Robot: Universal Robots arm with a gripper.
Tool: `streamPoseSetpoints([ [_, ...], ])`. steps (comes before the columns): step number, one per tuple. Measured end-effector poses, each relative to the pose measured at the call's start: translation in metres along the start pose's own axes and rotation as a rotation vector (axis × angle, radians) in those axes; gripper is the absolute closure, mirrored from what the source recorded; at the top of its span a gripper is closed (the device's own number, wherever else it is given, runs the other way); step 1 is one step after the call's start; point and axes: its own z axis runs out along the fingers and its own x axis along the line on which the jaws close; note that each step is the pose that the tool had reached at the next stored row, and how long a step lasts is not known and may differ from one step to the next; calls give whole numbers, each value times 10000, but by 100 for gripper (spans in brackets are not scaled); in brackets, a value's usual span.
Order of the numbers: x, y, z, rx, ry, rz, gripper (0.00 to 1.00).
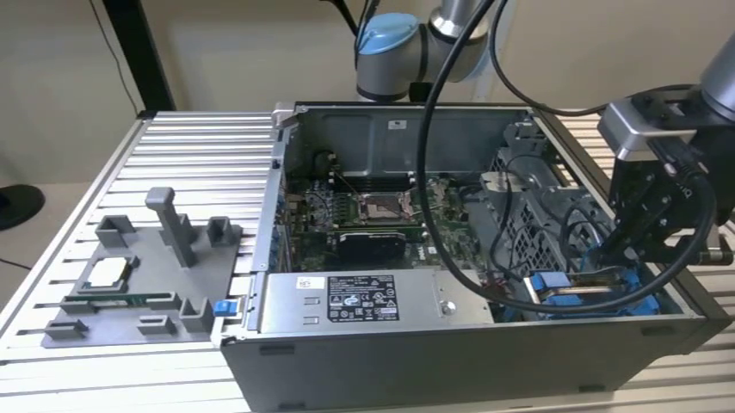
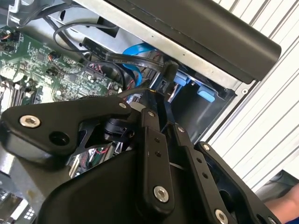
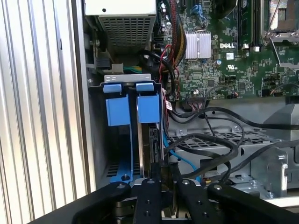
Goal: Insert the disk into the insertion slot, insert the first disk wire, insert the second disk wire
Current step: 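Insert the first disk wire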
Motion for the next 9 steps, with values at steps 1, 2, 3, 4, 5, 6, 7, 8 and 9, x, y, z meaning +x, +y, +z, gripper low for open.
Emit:
streamPoseSetpoints([
  [1,0,0,2,0,0,0,100],
  [2,0,0,3,0,1,0,100],
  [3,1,0,5,0,1,0,100],
  [4,1,0,6,0,2,0,100],
  [5,2,0,8,0,1,0,100],
  [6,3,0,10,0,0,0,100],
  [7,3,0,13,0,-1,0,100],
  [8,4,0,17,0,-2,0,100],
  [9,4,0,21,0,-2,0,100],
])
